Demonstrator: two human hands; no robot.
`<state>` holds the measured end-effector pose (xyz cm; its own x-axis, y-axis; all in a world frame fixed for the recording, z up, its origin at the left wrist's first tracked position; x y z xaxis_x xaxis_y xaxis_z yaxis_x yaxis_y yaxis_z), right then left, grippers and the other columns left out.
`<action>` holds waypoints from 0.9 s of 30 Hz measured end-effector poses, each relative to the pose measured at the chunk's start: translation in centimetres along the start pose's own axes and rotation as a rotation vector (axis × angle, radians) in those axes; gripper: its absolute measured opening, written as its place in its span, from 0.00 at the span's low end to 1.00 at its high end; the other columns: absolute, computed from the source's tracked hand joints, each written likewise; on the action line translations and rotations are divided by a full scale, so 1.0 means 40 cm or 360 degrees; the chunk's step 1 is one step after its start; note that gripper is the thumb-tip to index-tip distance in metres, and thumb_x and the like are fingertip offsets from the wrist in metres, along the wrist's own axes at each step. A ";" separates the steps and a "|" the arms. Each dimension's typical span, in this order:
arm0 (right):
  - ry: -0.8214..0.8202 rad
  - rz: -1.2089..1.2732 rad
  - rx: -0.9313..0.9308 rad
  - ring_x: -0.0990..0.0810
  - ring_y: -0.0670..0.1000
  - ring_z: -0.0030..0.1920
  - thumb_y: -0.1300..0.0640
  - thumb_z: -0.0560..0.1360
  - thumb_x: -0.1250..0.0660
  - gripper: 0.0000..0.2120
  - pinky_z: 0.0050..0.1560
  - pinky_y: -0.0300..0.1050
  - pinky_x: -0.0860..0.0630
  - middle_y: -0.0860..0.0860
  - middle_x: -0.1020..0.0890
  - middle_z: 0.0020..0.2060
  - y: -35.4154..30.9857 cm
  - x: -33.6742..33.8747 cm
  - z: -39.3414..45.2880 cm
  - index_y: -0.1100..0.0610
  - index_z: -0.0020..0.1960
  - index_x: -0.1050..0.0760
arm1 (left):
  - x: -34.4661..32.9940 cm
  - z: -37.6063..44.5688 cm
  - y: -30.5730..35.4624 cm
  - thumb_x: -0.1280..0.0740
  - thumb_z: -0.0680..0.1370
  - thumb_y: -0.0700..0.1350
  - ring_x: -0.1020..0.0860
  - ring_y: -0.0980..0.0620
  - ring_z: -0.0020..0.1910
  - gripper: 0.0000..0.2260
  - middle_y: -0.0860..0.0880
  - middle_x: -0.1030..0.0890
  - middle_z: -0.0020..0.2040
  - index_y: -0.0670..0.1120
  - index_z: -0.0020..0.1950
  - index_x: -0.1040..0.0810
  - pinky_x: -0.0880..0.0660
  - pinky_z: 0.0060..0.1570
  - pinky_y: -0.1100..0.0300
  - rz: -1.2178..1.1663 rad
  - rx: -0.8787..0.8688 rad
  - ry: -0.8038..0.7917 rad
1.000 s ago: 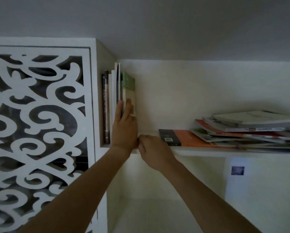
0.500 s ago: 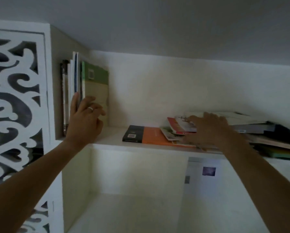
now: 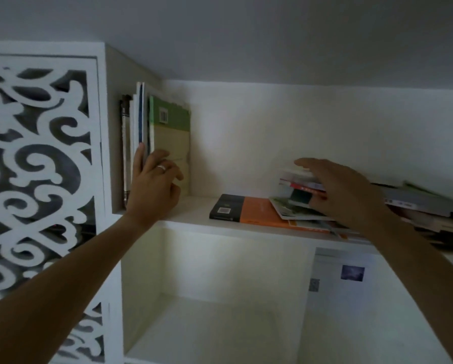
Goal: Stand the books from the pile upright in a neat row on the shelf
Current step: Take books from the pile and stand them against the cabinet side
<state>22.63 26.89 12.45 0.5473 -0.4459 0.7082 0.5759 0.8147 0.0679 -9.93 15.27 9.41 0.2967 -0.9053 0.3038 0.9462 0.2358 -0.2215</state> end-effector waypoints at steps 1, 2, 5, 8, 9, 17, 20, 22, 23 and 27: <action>0.0087 -0.0137 -0.0001 0.26 0.59 0.69 0.54 0.72 0.22 0.41 0.65 0.55 0.29 0.55 0.28 0.73 0.008 0.005 -0.008 0.49 0.80 0.39 | -0.001 -0.001 0.000 0.34 0.73 0.40 0.26 0.43 0.68 0.09 0.48 0.15 0.49 0.47 0.47 0.15 0.49 0.79 0.34 -0.0014 -0.0008 0.0000; 0.0127 -0.0351 -0.0042 0.30 0.61 0.73 0.51 0.70 0.21 0.47 0.68 0.59 0.31 0.57 0.31 0.75 0.024 0.006 -0.017 0.49 0.81 0.42 | -0.002 -0.003 -0.001 0.34 0.73 0.40 0.26 0.43 0.68 0.09 0.48 0.15 0.50 0.47 0.47 0.15 0.49 0.79 0.34 -0.0029 -0.0018 0.0002; -0.0064 -0.0750 -0.0410 0.29 0.62 0.71 0.45 0.68 0.21 0.57 0.67 0.60 0.31 0.60 0.30 0.72 0.085 -0.003 -0.043 0.47 0.83 0.57 | -0.002 -0.008 -0.004 0.35 0.74 0.40 0.26 0.42 0.68 0.09 0.47 0.15 0.50 0.46 0.46 0.15 0.50 0.80 0.35 -0.0066 -0.0034 0.0029; -0.0009 -0.0755 -0.0239 0.18 0.58 0.45 0.50 0.71 0.22 0.41 0.43 0.50 0.21 0.56 0.18 0.50 0.061 -0.007 -0.037 0.54 0.77 0.38 | -0.002 -0.007 -0.003 0.37 0.74 0.40 0.26 0.43 0.68 0.10 0.48 0.16 0.50 0.47 0.46 0.15 0.51 0.80 0.36 -0.0087 -0.0017 0.0036; 0.0081 -0.0703 -0.0142 0.19 0.58 0.38 0.53 0.68 0.20 0.35 0.36 0.47 0.24 0.57 0.18 0.44 0.047 -0.006 -0.037 0.58 0.71 0.31 | -0.003 -0.007 -0.003 0.37 0.74 0.41 0.26 0.43 0.68 0.10 0.48 0.16 0.50 0.47 0.47 0.16 0.51 0.80 0.36 -0.0094 -0.0008 0.0030; 0.0453 -0.0560 0.0173 0.21 0.57 0.32 0.54 0.66 0.18 0.31 0.39 0.44 0.30 0.56 0.17 0.38 -0.065 -0.037 0.025 0.61 0.64 0.26 | -0.005 -0.005 -0.008 0.34 0.75 0.42 0.26 0.44 0.67 0.08 0.48 0.17 0.49 0.47 0.49 0.17 0.51 0.81 0.38 -0.0130 0.0038 0.0024; 0.0508 -0.0460 0.0240 0.21 0.56 0.32 0.50 0.65 0.17 0.33 0.38 0.43 0.32 0.53 0.17 0.38 -0.205 -0.082 0.095 0.59 0.64 0.25 | -0.006 -0.004 -0.008 0.34 0.77 0.44 0.26 0.45 0.68 0.06 0.49 0.17 0.50 0.48 0.48 0.17 0.52 0.81 0.39 -0.0143 0.0042 0.0008; 0.0472 -0.0418 0.0166 0.20 0.56 0.34 0.46 0.63 0.17 0.35 0.37 0.44 0.30 0.52 0.18 0.39 -0.299 -0.136 0.155 0.57 0.64 0.26 | -0.001 -0.007 -0.009 0.35 0.77 0.45 0.26 0.45 0.68 0.08 0.49 0.16 0.50 0.48 0.48 0.16 0.52 0.81 0.39 -0.0175 0.0020 0.0028; 0.0432 -0.0396 0.0107 0.21 0.55 0.35 0.45 0.63 0.17 0.36 0.37 0.45 0.30 0.53 0.18 0.41 -0.333 -0.165 0.180 0.56 0.64 0.27 | 0.001 -0.008 -0.005 0.36 0.78 0.47 0.26 0.44 0.68 0.11 0.48 0.15 0.51 0.48 0.51 0.15 0.52 0.81 0.39 -0.0182 -0.0002 0.0038; 0.0257 -0.0323 0.0053 0.21 0.58 0.52 0.43 0.64 0.19 0.48 0.51 0.52 0.25 0.56 0.23 0.59 -0.366 -0.218 0.197 0.56 0.74 0.39 | 0.007 -0.012 -0.004 0.38 0.76 0.51 0.26 0.43 0.70 0.18 0.46 0.15 0.55 0.47 0.57 0.14 0.52 0.81 0.41 -0.0124 -0.0087 0.0001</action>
<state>4.64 21.75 10.81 0.5137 -0.6529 0.5567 0.6651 0.7129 0.2223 -10.07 14.82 9.10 0.2225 -0.9203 0.3217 0.9580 0.1451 -0.2475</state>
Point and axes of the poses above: each hand's wrist, its own z-axis towards the middle knuckle, its own x-axis out of the back of the hand, y = z × x, the point moved 8 cm from there along z, towards the middle knuckle
